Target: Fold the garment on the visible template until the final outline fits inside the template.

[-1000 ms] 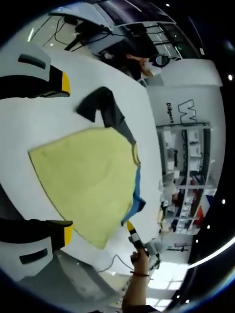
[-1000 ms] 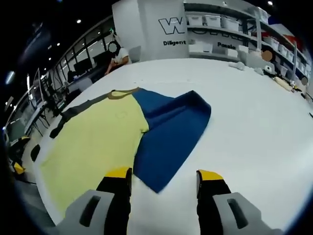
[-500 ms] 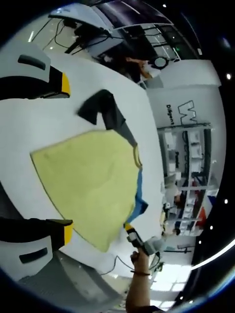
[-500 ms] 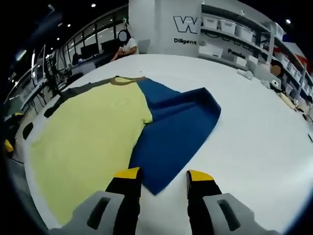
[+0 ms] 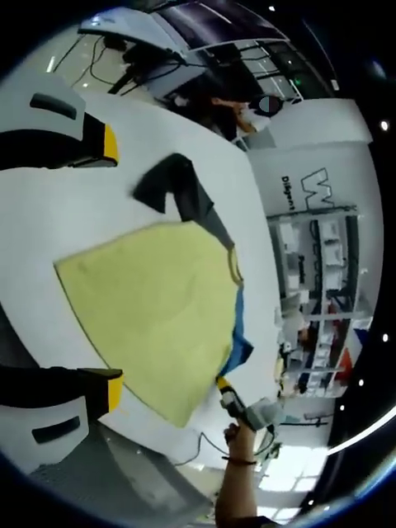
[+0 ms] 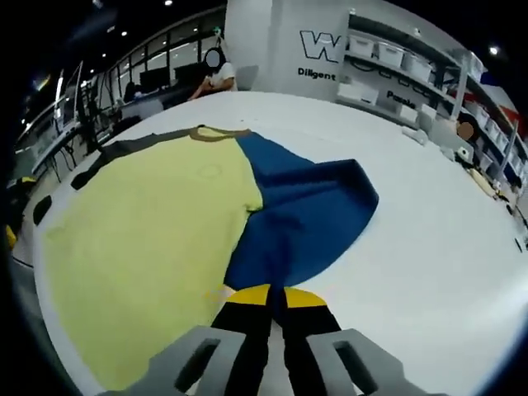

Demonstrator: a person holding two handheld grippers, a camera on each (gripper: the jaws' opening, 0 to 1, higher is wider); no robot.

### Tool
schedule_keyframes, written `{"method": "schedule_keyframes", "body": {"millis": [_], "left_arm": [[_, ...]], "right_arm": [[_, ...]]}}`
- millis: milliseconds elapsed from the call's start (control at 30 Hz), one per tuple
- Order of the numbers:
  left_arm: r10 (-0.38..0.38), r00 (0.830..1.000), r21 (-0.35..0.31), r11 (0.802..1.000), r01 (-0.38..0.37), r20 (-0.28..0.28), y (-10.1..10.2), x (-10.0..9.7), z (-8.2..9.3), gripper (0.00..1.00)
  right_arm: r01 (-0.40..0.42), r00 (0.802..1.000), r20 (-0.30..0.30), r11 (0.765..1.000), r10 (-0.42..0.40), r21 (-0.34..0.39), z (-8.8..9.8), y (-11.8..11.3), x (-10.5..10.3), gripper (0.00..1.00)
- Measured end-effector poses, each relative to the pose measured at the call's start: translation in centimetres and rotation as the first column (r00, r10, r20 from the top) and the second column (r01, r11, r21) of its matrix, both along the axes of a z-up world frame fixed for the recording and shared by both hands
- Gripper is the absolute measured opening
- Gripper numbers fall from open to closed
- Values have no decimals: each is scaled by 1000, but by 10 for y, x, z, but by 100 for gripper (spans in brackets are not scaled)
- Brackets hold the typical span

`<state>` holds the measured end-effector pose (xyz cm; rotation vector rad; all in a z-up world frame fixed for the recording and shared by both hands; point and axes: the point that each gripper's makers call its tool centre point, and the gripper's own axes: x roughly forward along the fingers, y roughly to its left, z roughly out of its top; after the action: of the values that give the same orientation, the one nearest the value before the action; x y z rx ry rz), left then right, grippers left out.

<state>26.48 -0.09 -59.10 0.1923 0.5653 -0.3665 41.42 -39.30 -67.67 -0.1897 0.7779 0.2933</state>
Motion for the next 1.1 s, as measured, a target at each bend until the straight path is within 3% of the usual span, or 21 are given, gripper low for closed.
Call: {"method": "schedule_keyframes", "body": {"millis": [600,1100], "left_arm": [[-6,1000,2,1000,6,-3,0,2,0,96],[-7,1000,6,1000,7,-15,2,-1,-2,96]], "right_arm": [[71,997,16,990,-69,-123,26,-79,1,0],[157,987,25,959,-156,-236,42,-147,17,0]]}}
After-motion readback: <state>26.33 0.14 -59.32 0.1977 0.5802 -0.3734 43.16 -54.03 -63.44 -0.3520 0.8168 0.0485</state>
